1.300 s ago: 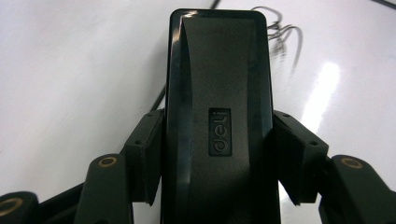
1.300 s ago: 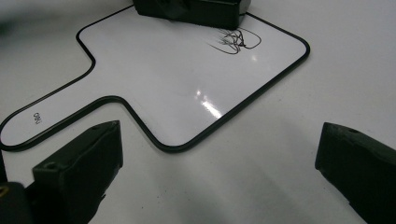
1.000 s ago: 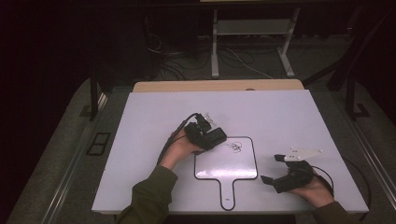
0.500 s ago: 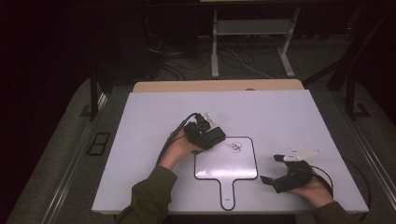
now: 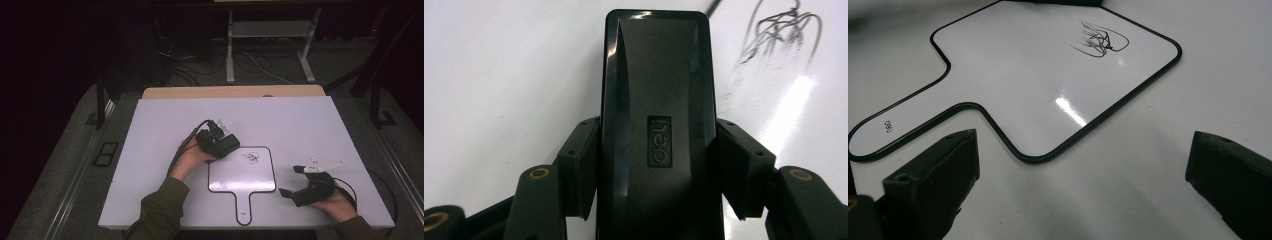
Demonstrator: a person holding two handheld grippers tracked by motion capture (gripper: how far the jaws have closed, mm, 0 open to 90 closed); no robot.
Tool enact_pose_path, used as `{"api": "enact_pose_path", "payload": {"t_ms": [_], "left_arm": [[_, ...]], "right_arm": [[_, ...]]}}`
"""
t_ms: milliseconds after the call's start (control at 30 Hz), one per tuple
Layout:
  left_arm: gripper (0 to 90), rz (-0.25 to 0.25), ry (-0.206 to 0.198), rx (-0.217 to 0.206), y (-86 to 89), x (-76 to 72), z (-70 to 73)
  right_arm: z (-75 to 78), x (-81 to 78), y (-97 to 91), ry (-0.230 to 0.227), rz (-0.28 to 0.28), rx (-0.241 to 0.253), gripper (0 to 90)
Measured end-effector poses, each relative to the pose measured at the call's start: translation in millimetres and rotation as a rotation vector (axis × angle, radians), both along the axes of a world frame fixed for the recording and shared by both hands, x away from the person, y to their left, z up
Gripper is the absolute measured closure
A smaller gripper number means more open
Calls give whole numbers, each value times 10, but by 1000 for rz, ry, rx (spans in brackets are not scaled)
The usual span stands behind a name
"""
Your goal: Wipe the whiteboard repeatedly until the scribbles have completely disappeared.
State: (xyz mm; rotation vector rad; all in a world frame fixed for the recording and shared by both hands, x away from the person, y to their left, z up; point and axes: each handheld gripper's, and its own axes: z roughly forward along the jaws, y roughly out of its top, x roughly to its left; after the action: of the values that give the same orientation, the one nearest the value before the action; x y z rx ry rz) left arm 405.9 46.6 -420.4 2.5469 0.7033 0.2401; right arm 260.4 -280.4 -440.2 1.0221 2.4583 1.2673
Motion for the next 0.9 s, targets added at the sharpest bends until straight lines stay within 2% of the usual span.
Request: {"api": "enact_pose_path", "payload": {"t_ms": [133,233,400,500,600,767,900], "left_arm": [[390,29,-4,-10,69,24,-6],[390,32,-2,-8,79,24,-5],[390,6,-5,7,8,-20,-3],[389,-27,8,18,-52,-52,-7],[389,-50,3,26,-117,-84,-7],[389,-36,6,17,-73,-51,-9],[390,-9,-11,18,-12,-23,-11]], "right_arm": [[0,1,-2,0,-1,0,0],[0,1,0,0,-1,0,0],[-3,0,7,3,-3,0,0],[-1,-1,9,3,-1,0,0],[-1,-1,9,2,-1,-1,0],[5,-5,-4,-1,-3,0,0],[7,-4,-13,-2,-2,0,0]]}}
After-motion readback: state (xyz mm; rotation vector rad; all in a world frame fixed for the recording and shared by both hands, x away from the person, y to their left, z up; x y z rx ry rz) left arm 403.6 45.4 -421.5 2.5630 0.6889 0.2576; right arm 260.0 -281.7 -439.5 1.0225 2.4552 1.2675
